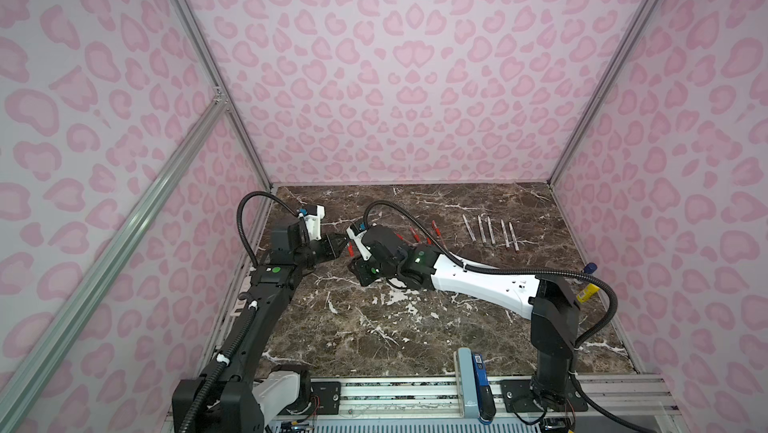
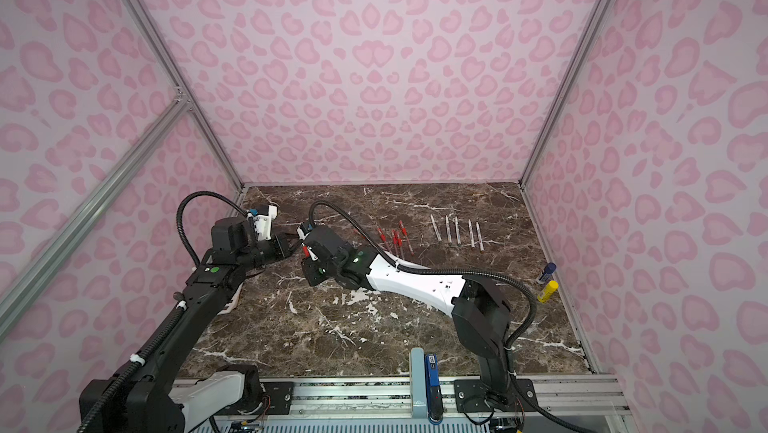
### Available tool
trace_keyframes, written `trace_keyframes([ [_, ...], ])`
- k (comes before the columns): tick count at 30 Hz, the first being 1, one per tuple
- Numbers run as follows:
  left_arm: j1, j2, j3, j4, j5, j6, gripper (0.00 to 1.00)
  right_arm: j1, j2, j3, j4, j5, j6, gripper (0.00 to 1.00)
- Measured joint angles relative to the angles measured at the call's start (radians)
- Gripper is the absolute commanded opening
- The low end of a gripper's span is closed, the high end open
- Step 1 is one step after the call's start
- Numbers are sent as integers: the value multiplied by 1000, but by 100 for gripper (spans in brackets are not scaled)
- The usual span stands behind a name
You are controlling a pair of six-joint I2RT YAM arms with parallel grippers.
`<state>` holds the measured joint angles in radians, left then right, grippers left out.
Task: Open the pen caps
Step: 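Hold the red cap with the left gripper while the right gripper pulls the pen away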
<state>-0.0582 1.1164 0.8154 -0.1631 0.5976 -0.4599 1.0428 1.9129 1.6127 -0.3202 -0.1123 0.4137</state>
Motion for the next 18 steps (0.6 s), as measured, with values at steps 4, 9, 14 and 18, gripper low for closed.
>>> trace_keyframes([
  [4, 2, -5, -2, -3, -1, -2, 4, -22, 32, 20, 1, -19, 0, 18],
  [9, 6, -13, -5, 0, -3, -3, 4, -21, 56, 22, 12, -44, -4, 17],
  [14, 13, -15, -6, 3, 0, -6, 4, -23, 71, 22, 15, -65, -7, 0],
  [18, 31, -18, -5, -9, 5, -5, 4, -22, 72, 10, 38, -68, -12, 0],
])
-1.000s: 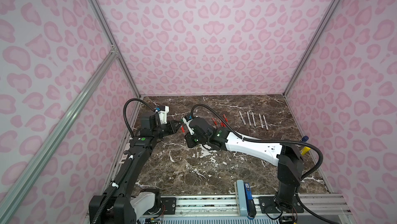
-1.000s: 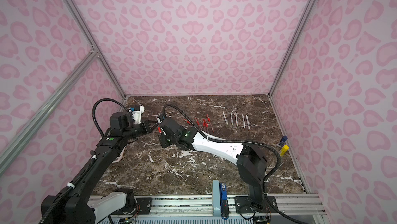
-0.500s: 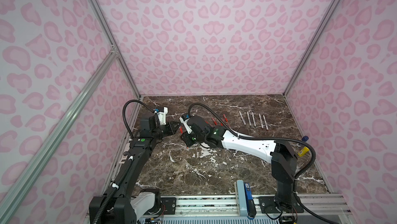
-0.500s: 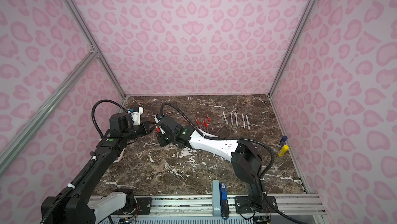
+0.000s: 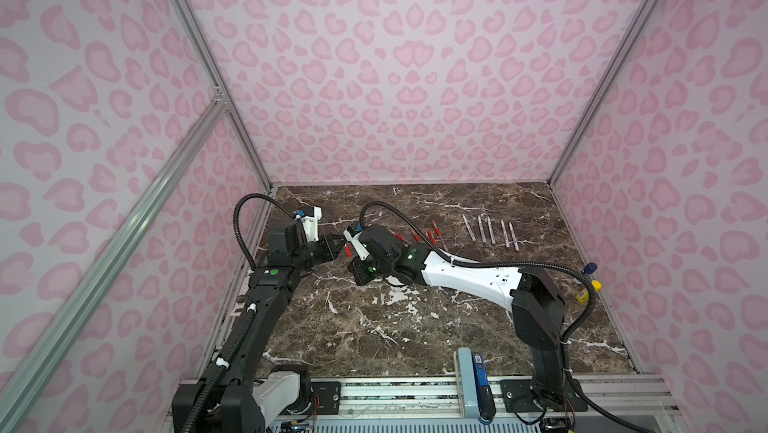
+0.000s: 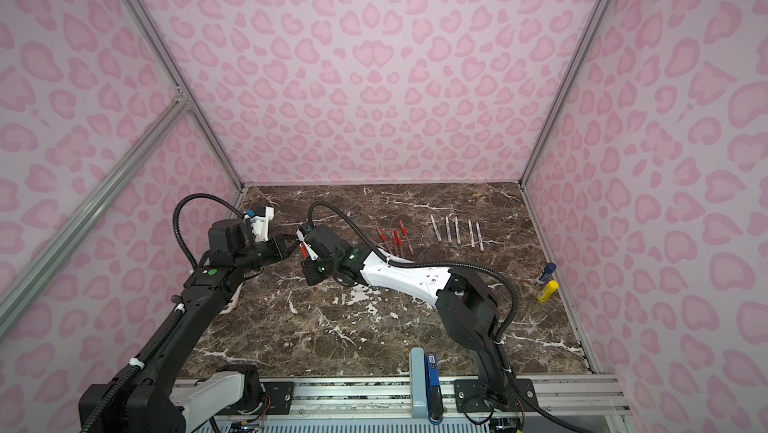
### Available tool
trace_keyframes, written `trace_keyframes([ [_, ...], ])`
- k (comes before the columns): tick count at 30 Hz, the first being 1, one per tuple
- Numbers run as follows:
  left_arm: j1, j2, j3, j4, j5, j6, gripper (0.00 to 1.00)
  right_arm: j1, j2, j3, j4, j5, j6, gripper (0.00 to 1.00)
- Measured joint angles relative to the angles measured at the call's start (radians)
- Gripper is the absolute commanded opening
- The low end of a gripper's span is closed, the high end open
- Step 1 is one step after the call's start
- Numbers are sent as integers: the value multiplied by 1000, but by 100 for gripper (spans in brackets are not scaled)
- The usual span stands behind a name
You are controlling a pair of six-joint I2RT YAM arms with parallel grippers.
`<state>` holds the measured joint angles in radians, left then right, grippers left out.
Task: Open the pen caps
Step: 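Hold the red cap with the left gripper while the right gripper pulls the pen away, then carry the uncapped red pen toward the markers with the right gripper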
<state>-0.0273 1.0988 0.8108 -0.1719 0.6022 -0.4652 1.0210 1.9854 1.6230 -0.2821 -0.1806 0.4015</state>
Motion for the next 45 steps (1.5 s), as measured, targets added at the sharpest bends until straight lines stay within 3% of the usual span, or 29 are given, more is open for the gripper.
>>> trace_keyframes([
  [11, 35, 5, 31, -201, 64, 23, 4, 43, -108, -324, 321, -2, 27, 0],
  [17, 63, 15, 77, -83, -23, 53, 4, 38, -177, -465, 165, -6, 73, 0],
  [23, 86, 13, 85, -86, -74, 85, 4, 17, -249, -524, 167, 16, 78, 0],
  [29, 85, -7, 66, -91, -40, 109, 4, 5, -300, -555, 158, 22, 82, 0],
  [36, 82, -21, 119, -246, -143, 237, 4, -58, -393, -587, 96, 39, 80, 0],
  [45, 84, 212, 105, -418, -296, 385, 3, -254, -608, -666, -36, 78, 58, 0],
])
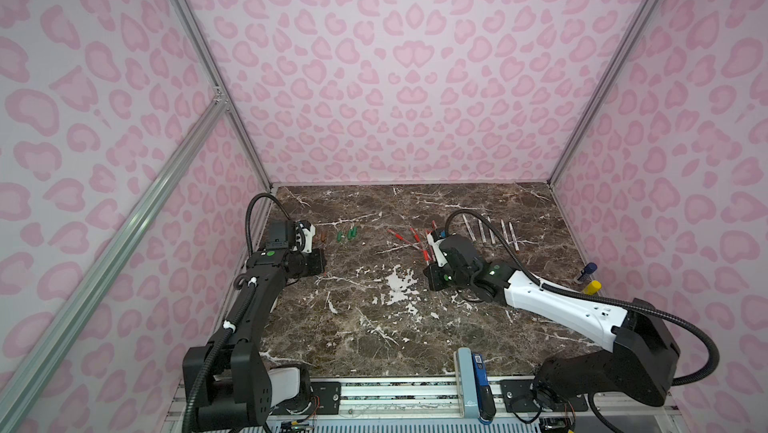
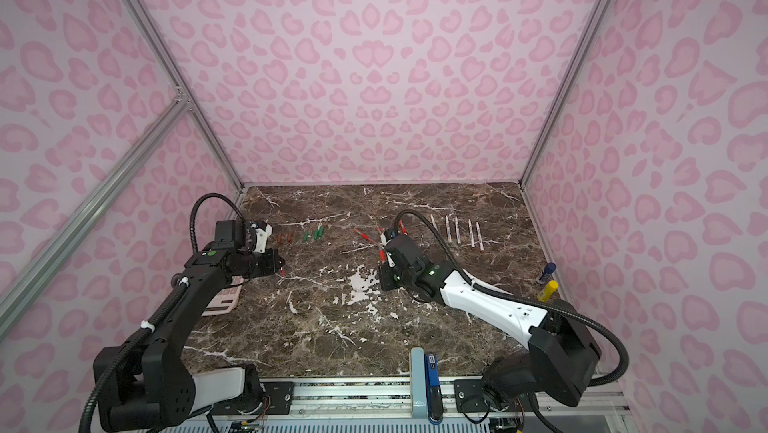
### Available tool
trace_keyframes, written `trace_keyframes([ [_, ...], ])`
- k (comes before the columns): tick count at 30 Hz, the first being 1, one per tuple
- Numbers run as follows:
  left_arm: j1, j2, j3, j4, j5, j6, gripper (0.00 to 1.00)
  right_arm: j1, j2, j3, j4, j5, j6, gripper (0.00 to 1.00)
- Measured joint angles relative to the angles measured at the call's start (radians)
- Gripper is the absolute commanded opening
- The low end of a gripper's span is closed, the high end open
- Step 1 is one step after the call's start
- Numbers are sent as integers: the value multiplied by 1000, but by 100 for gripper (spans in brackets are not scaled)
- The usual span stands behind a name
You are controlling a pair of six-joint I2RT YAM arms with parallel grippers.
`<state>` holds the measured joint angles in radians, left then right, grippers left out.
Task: Open the pen caps
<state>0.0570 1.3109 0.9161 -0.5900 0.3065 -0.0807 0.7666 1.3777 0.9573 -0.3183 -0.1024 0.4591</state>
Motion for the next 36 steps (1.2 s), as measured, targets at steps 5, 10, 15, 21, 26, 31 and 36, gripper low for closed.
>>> trace_keyframes([
  [5, 0, 184, 54, -21, -65, 33, 4, -107, -108, -31, -93, 13, -25, 0],
  [10, 0, 371, 144, -56, -134, 51, 3, -199, -199, -91, -156, 28, -29, 0],
  [15, 1, 468, 196, -81, -192, 59, 4, -281, -270, -137, -189, 34, -48, 0],
  [21, 1, 505, 206, -94, -228, 62, 17, -411, -312, -177, -204, 19, -79, 0],
  [26, -1, 505, 213, -99, -240, 62, 34, -500, -308, -184, -226, -10, -111, 0],
  [31, 0, 475, 202, -111, -254, 61, 46, -566, -287, -185, -233, -28, -142, 0],
  [36, 0, 396, 177, -111, -237, 53, 59, -620, -248, -183, -233, -29, -169, 0],
])
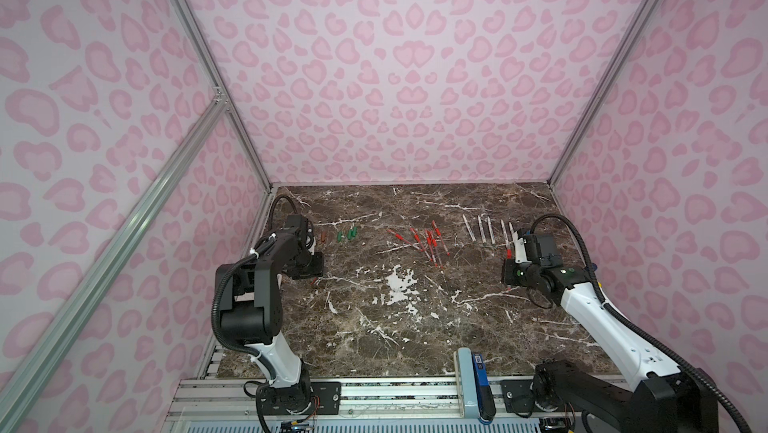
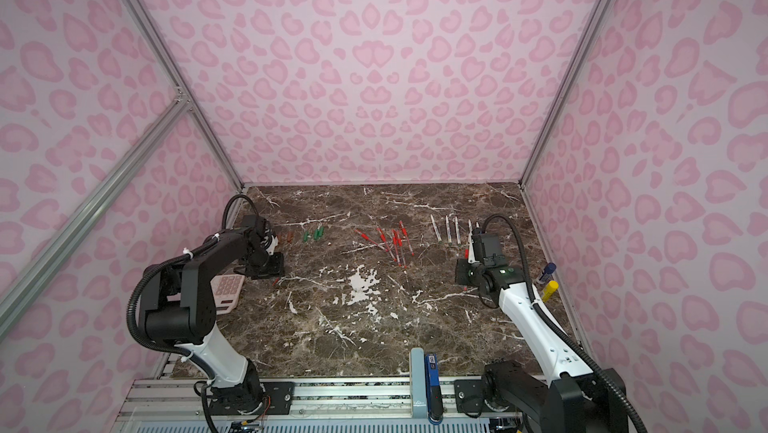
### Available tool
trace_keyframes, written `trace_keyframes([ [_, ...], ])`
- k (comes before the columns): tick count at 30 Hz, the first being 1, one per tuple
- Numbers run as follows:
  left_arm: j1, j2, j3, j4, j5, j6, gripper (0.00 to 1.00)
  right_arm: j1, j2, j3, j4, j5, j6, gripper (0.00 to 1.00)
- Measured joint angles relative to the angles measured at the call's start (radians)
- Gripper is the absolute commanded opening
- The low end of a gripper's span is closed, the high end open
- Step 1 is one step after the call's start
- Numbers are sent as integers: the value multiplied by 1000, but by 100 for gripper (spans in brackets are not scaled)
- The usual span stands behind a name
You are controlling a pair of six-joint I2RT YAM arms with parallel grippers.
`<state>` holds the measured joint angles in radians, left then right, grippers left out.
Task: Open the pen caps
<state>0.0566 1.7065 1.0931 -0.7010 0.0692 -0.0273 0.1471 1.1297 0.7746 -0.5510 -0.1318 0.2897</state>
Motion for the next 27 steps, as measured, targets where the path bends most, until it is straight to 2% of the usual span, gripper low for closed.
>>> trace_keyframes([
  [6, -2, -159, -72, 20, 35, -7, 70, -63, 92, 35, -23, -8, -41, 0],
  [10, -2, -291, -142, 48, 80, -6, 81, -105, 154, 47, -42, -19, -70, 0],
  [18, -2, -561, -285, 147, 163, 1, 93, -148, 254, 73, -50, 9, -127, 2],
  [22, 6, -666, -338, 185, 201, 1, 95, -150, 323, 88, -53, 37, -146, 3],
  [27, 17, -711, -344, 209, 231, 1, 98, -153, 420, 123, -52, 80, -173, 4],
])
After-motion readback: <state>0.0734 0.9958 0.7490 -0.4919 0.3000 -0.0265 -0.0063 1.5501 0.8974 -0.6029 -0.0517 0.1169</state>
